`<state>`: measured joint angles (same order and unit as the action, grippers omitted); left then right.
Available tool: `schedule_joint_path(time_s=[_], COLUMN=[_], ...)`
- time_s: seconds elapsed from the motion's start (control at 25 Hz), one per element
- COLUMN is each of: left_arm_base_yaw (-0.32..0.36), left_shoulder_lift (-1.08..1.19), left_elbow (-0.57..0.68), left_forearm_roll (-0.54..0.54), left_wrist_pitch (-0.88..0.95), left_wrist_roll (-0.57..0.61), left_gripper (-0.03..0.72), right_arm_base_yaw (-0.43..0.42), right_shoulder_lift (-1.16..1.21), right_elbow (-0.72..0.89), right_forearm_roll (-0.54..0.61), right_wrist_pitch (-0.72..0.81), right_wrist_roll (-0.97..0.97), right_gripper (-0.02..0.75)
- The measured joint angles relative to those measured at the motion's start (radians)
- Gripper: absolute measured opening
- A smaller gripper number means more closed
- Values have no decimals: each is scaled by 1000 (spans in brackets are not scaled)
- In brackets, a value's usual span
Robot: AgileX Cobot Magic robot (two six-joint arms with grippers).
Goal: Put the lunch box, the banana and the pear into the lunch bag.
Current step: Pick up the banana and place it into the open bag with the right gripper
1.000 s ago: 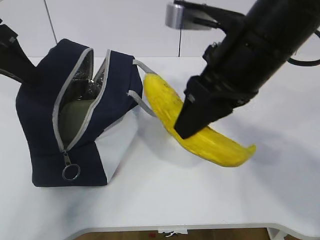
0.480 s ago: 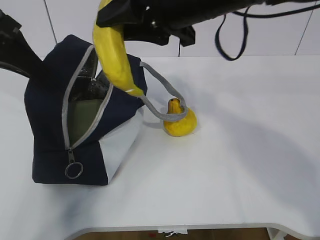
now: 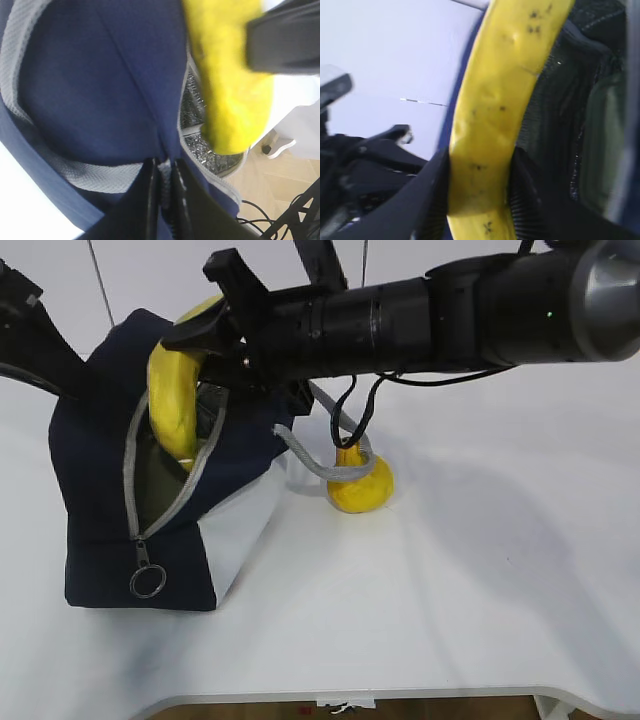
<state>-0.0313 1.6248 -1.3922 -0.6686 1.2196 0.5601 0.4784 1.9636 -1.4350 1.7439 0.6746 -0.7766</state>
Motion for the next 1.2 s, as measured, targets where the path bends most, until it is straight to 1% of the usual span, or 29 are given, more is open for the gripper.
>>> schedule_joint_path(time_s=[0.28, 0.52, 0.68, 0.8, 0.92, 1.0, 1.12, 1.2], left_arm_base_yaw=[0, 0, 0, 0, 0, 0, 0, 0], left_shoulder_lift=[0, 0, 0, 0, 0, 0, 0, 0], left_elbow=[0, 0, 0, 0, 0, 0, 0, 0], left_forearm_roll=[0, -1, -3, -3, -3, -3, -1, 3], left_wrist_pitch=[0, 0, 0, 0, 0, 0, 0, 0], left_wrist_roll=[0, 0, 0, 0, 0, 0, 0, 0], left_gripper=[15, 15, 15, 15, 15, 15, 15, 15], right_arm_base_yaw=[0, 0, 0, 0, 0, 0, -6, -19], right_shoulder_lift=[55, 60, 60, 60, 60, 60, 60, 58], right_elbow=[-2, -4, -6, -6, -6, -15, -43, -67], right_forearm_roll=[8, -68, -116, -128, -133, -139, -168, -207], right_wrist_pitch=[37, 49, 55, 56, 67, 94, 139, 167], right_wrist_roll=[-48, -69, -69, -69, -69, -69, -76, -78], right_gripper=[272, 274, 290, 344, 447, 486, 506, 509])
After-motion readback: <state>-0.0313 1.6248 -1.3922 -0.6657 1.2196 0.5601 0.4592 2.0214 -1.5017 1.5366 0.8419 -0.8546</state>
